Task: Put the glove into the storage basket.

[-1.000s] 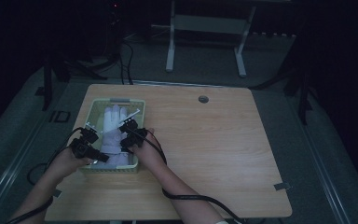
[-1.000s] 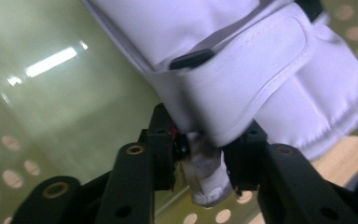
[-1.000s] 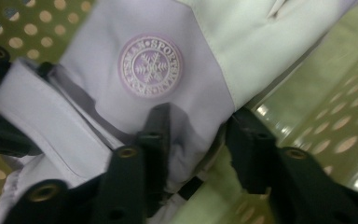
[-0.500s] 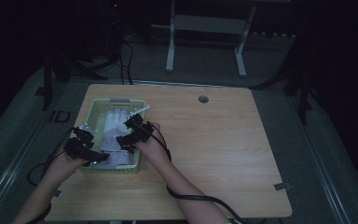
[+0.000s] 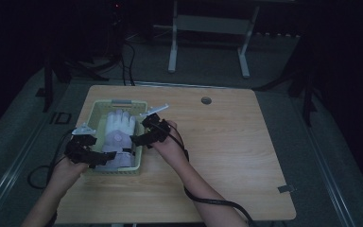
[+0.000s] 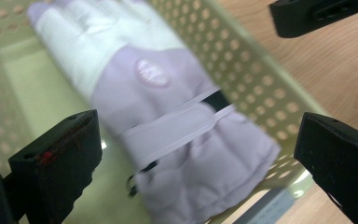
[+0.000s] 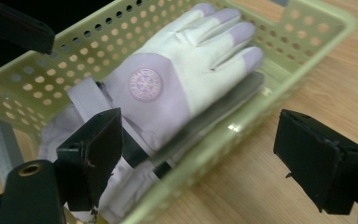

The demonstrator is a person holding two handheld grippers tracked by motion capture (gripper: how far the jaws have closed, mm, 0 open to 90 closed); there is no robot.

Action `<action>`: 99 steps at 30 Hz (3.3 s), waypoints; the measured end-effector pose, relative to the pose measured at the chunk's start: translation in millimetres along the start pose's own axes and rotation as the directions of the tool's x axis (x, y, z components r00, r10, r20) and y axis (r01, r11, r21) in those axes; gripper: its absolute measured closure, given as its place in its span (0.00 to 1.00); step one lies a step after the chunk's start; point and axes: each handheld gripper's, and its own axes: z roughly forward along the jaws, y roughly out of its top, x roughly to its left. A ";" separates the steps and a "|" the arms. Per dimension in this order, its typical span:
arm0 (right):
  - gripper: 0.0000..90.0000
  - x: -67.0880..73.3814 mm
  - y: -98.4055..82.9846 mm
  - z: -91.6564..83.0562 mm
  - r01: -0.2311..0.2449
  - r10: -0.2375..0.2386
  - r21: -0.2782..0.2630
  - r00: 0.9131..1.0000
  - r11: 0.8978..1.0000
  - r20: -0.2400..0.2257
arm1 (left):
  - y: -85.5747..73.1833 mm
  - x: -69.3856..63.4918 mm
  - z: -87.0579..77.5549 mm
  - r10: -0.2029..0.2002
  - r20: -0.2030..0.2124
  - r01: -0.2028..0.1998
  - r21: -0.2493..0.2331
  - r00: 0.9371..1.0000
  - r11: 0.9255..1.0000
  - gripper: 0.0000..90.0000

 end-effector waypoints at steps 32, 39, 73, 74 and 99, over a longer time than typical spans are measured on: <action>0.16 -58.1 -55.8 -58.5 0.020 -0.020 -0.003 0.998 1.000 0.052 | 23.8 -115.6 62.7 0.174 0.185 -0.163 -0.076 0.967 0.984 0.01; 0.16 -69.1 -70.5 -61.4 0.016 -0.015 -0.011 0.998 1.000 0.053 | 19.0 -133.4 73.1 0.227 0.193 -0.214 -0.085 0.955 0.973 0.01; 0.15 -97.5 -147.2 -65.7 -0.004 0.005 -0.015 0.998 1.000 0.055 | -13.6 -169.5 126.2 0.292 0.275 -0.280 -0.081 0.916 0.957 0.01; 0.15 -97.7 -148.5 -66.0 -0.006 0.007 -0.019 0.999 1.000 0.051 | -14.5 -170.1 127.3 0.295 0.281 -0.283 -0.085 0.913 0.955 0.01; 0.15 -98.9 -178.2 -74.2 0.048 -0.043 -0.073 0.996 0.996 0.076 | -31.5 -173.4 135.7 0.306 0.312 -0.287 -0.107 0.899 0.952 0.01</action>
